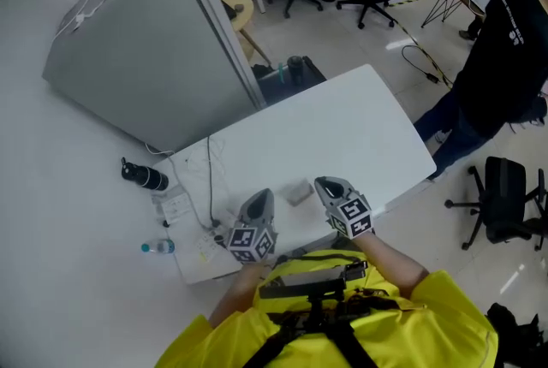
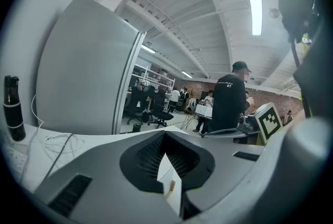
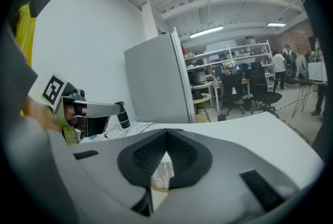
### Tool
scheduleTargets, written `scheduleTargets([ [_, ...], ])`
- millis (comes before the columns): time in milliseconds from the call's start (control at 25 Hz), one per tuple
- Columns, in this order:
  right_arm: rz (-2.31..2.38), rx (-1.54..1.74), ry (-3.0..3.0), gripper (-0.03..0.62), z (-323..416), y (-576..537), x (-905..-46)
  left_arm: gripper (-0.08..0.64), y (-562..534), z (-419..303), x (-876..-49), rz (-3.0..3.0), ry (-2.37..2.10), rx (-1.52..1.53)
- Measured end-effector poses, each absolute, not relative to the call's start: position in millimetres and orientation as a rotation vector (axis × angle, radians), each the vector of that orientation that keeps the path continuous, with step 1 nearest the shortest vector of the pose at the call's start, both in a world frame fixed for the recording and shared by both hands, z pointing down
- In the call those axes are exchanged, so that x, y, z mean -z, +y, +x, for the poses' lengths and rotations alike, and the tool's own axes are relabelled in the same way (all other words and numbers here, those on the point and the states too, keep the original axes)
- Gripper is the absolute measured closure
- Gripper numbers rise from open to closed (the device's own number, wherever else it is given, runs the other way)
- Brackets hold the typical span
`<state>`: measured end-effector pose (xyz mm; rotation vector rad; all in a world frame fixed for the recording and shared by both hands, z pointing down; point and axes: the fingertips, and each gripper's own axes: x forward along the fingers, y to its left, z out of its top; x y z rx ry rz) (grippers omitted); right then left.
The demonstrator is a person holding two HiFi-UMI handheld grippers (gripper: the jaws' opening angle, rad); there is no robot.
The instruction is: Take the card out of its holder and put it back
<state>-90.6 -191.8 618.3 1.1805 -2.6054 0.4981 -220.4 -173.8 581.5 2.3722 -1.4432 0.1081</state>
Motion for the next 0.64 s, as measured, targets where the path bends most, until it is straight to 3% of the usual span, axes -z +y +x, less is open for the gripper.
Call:
scheduleTargets([
  [280, 1.185, -0.490, -2.599, 0.588, -89.7, -189.7, -619.9, 0.539, -177.2, -209.2, -588.9, 2.395, -1.366, -0.143],
  [360, 1.181, -0.480, -2.605, 0.588, -90.7, -187.2, -619.6, 0.432, -177.8, -204.7, -588.3, 2.408, -1.347, -0.144],
  [480, 1.177, -0.478, -2.601, 0.588, -87.6, -181.1, -623.5, 0.421, -176.0, -197.2, -592.6, 2.410, -1.339, -0.149],
  [640, 1.182, -0.502, -2.578, 0.588, -77.5, -170.1, -632.9, 0.201, -172.0, -182.0, -606.7, 2.393, -1.300, -0.169],
])
